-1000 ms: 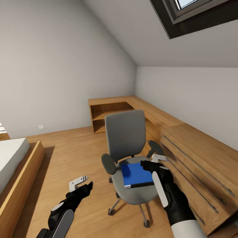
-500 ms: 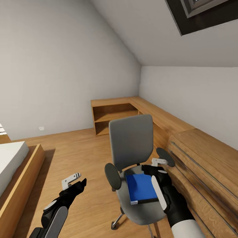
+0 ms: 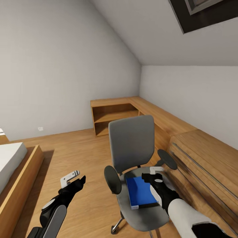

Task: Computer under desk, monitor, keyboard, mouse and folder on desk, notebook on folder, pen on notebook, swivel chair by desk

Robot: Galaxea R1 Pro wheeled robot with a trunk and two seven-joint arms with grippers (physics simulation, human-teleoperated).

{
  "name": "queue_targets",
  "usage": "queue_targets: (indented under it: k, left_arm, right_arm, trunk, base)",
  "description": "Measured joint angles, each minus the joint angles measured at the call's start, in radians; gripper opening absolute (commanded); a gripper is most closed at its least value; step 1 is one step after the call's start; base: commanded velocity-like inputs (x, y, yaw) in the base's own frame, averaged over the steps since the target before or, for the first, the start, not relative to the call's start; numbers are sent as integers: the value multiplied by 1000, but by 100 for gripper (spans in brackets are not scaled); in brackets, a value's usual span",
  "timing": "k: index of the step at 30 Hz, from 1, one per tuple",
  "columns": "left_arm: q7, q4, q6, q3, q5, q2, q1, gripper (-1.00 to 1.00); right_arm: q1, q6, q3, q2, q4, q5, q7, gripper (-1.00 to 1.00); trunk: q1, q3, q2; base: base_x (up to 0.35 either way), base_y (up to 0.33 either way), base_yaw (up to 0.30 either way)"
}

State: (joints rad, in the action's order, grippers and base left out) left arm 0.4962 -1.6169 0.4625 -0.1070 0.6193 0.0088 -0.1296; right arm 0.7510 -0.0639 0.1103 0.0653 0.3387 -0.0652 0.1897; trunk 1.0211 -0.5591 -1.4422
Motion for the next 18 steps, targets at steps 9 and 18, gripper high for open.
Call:
queue_targets:
  k: [9, 18]
  left_arm:
    - [5, -1, 0, 0, 0, 0, 0, 100]
    - [6, 0, 0, -1, 0, 0, 0, 100]
  right_arm:
    - [76, 113, -3, 0, -140, -2, -11, 100]
    - [76, 196, -1, 10, -143, -5, -10, 100]
  trunk:
    - [34, -28, -63]
    - [69, -56, -126]
  base:
    - [0, 0, 0]
    - [0, 0, 0]
